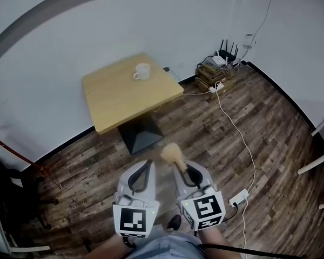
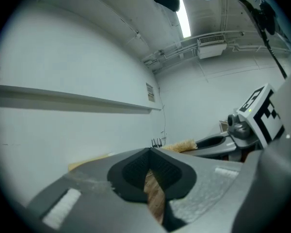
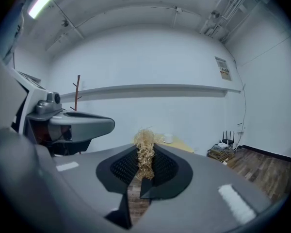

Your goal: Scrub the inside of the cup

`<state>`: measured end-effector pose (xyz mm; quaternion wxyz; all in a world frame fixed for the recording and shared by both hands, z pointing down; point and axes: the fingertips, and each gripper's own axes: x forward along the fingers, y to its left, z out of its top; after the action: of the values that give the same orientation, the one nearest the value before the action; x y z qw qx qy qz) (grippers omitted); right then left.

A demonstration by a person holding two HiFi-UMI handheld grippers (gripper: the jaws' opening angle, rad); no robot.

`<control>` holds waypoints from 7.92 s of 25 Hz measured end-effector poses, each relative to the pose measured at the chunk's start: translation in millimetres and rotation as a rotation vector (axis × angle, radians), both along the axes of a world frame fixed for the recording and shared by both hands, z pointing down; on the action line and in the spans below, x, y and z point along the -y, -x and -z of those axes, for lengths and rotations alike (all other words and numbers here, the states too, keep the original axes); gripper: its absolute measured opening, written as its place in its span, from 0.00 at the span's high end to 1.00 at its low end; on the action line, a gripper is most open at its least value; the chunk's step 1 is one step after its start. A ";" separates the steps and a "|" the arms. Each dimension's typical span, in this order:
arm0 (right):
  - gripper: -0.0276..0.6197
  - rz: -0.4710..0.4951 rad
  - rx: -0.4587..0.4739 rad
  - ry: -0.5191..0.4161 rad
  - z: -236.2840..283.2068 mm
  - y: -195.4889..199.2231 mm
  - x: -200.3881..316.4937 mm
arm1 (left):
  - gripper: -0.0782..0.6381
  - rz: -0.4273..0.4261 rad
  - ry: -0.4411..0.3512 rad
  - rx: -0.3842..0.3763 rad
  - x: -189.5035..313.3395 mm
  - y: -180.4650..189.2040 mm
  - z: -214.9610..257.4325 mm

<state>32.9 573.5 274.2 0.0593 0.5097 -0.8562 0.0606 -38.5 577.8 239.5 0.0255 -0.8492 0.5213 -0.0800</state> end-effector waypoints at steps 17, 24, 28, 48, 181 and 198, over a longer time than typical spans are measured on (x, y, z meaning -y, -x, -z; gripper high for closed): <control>0.86 0.008 0.077 0.030 -13.8 -49.1 7.9 | 0.87 0.015 0.064 0.021 14.7 -41.1 -21.5; 0.86 -0.015 0.080 0.076 -31.1 -56.3 43.3 | 0.87 -0.015 0.091 0.003 59.2 -48.7 -35.7; 0.86 -0.014 0.072 0.111 -45.2 -50.5 88.3 | 0.87 -0.023 0.119 -0.012 106.4 -46.9 -47.8; 0.86 0.045 0.044 0.016 5.6 6.0 296.6 | 0.87 -0.007 0.033 -0.054 296.7 2.5 -14.2; 0.86 0.918 -0.329 0.424 -153.8 87.4 717.8 | 0.79 -0.362 0.633 0.619 690.0 75.9 -229.4; 0.86 1.244 -0.560 0.053 -164.1 85.6 719.2 | 0.79 -0.413 0.707 0.835 696.3 53.2 -216.7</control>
<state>-52.7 -145.7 438.2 0.3146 -0.0824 -0.9405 -0.0979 -91.6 -118.6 456.2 -0.0412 -0.7866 0.2325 -0.5705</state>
